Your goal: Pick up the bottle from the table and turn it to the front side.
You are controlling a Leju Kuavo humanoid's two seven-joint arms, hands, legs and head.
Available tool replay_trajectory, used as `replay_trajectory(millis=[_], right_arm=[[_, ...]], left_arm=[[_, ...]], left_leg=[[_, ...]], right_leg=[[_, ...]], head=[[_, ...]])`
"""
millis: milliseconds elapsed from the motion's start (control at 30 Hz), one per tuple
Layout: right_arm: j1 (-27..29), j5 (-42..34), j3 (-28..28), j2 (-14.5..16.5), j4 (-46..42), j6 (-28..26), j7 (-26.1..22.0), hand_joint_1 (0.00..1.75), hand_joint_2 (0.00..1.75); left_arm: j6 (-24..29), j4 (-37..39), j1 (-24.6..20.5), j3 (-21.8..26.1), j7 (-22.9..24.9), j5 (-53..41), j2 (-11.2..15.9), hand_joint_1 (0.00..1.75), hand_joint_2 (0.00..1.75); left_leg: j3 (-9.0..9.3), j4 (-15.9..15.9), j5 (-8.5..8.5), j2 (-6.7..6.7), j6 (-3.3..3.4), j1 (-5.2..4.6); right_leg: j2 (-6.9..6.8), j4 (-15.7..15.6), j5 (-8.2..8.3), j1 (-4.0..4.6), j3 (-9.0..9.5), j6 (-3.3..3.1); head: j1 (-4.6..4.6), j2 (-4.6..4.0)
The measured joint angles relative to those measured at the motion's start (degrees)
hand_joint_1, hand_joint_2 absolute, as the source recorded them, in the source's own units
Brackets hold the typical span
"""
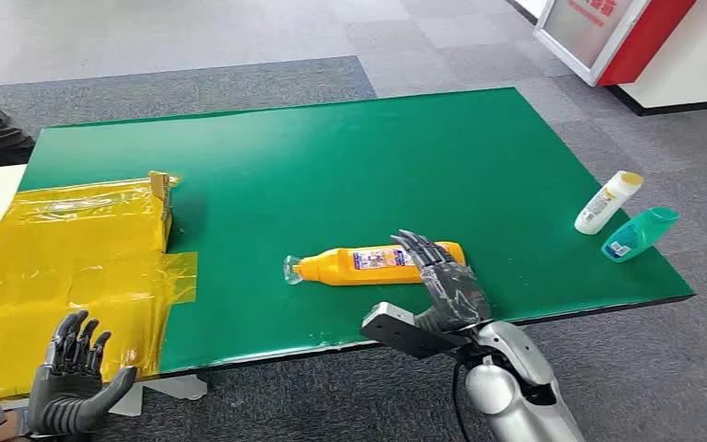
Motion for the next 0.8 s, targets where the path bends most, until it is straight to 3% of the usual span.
replay_trajectory(millis=[367,667,800], right_arm=[[-17.0,0.2,4.0,-8.2,20.2,9.2,4.6,0.0,1.75],[-28.3,1.1,7.5,-10.5,40.5,11.1,6.6,0.0,1.75],[-32.4,1.0,8.6,-11.1,47.7,11.7,5.7,1.75,1.75]], left_arm=[[2.5,4.1,-4.1,-2.5,-1.4,0.4,1.9,0.0,1.75],[3.9,7.5,-6.1,-5.5,-2.0,1.0,4.0,0.0,1.75],[4.7,8.8,-6.6,-6.8,-2.2,1.4,4.8,0.0,1.75]], left_leg=[[-0.02,0.0,0.21,-0.01,0.01,0.0],[-0.02,0.0,0.23,-0.01,0.02,0.0],[0.0,0.0,0.23,0.0,0.02,0.0]], right_leg=[[-0.01,0.0,0.15,0.0,0.0,-0.03],[0.0,0.0,0.16,0.0,-0.02,-0.04],[0.0,0.0,0.16,0.0,-0.01,-0.04]], head=[[-0.02,0.0],[-0.02,0.0],[-0.02,0.0]])
